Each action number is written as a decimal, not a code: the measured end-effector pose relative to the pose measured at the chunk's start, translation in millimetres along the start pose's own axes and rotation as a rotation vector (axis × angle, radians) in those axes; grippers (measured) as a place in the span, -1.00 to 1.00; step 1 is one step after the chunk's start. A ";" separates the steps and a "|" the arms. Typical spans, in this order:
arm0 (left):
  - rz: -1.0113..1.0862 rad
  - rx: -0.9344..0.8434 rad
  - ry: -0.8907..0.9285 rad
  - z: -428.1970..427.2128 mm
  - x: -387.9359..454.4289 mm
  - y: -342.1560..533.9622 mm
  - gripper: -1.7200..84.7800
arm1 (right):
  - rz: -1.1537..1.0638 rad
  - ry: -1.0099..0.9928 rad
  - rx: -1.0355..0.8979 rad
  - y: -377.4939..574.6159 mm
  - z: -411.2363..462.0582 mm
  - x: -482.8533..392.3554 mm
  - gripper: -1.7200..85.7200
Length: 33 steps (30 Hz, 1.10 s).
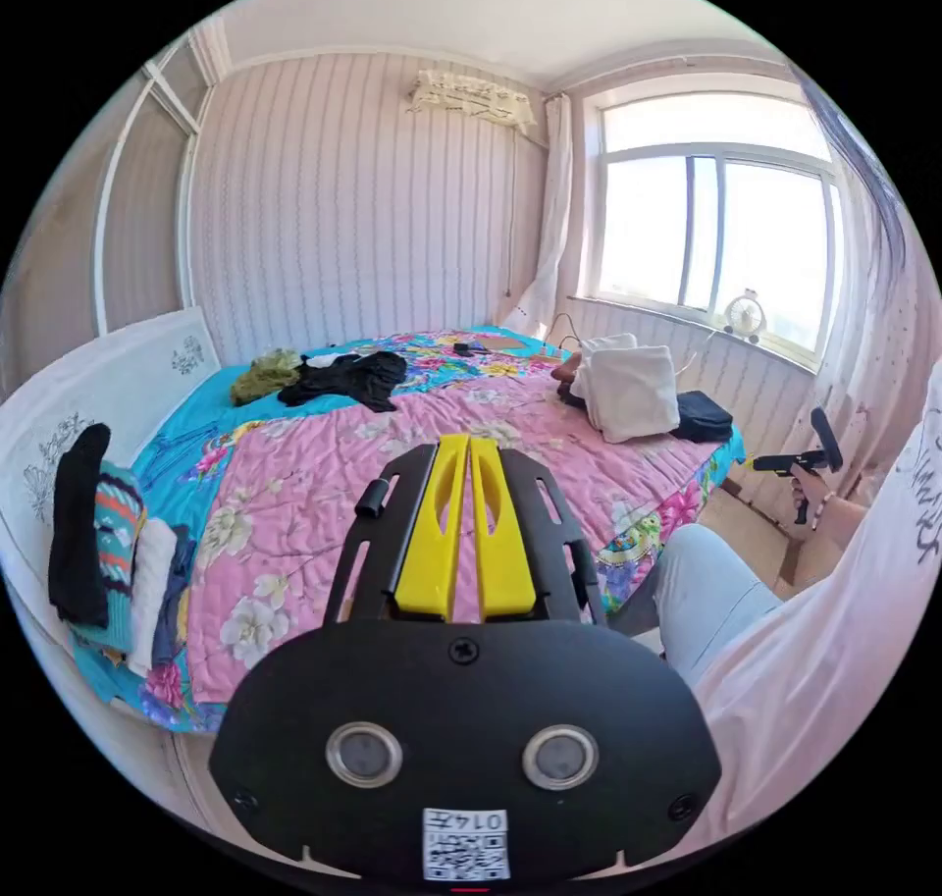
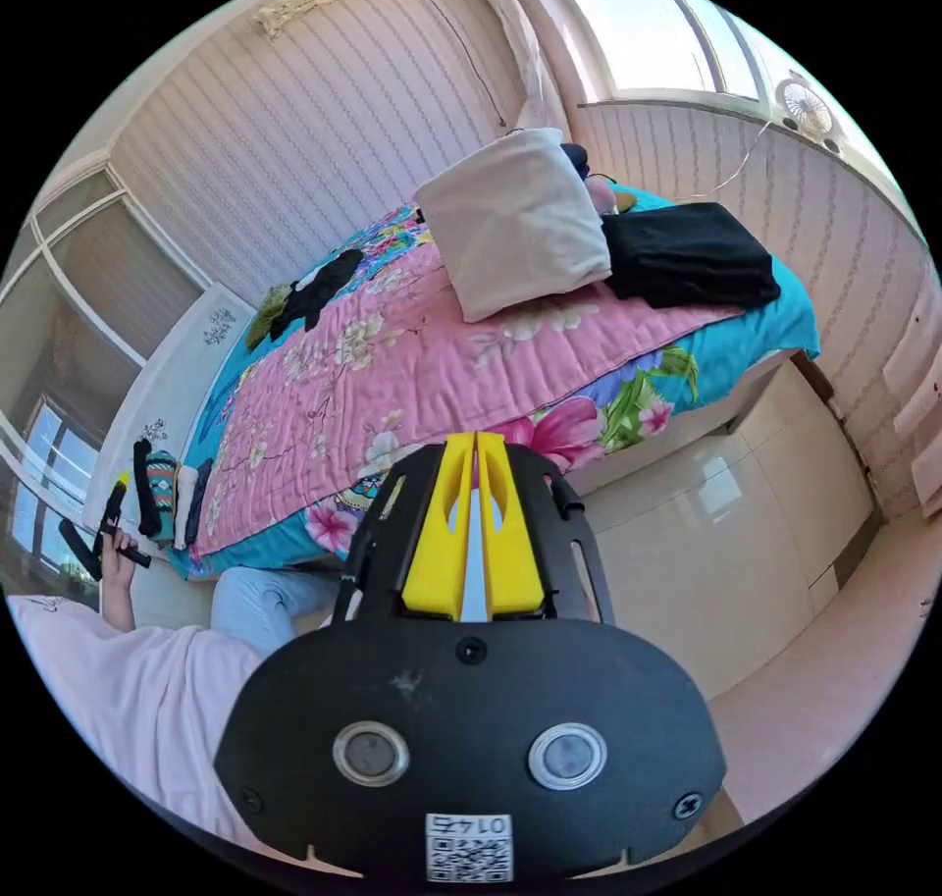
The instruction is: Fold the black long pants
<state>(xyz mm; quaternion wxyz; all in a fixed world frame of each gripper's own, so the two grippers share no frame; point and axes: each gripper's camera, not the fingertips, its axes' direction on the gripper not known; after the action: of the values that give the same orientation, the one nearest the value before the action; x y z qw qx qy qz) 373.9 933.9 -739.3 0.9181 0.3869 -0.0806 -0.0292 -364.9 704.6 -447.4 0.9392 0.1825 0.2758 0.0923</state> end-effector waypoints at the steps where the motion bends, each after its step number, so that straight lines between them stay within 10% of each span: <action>1: 0.028 -0.007 0.055 26.1 23.3 -13.7 -0.98 | 0.011 -0.001 0.013 2.2 -3.2 18.5 -0.94; 14: 0.303 -0.229 0.591 364.2 353.7 -115.2 -0.74 | -0.132 0.277 0.134 -49.2 -27.5 179.2 -0.74; 33: 0.575 -0.469 0.461 731.3 687.4 -213.5 -0.68 | -0.152 0.361 0.058 -185.1 61.4 375.1 -0.57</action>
<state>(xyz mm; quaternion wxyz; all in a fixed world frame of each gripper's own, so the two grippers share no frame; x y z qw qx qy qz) 928.3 188.9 -303.0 0.9459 0.1260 0.0309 0.2973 -6.0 619.8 -654.0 0.8731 0.1685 0.4554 0.0442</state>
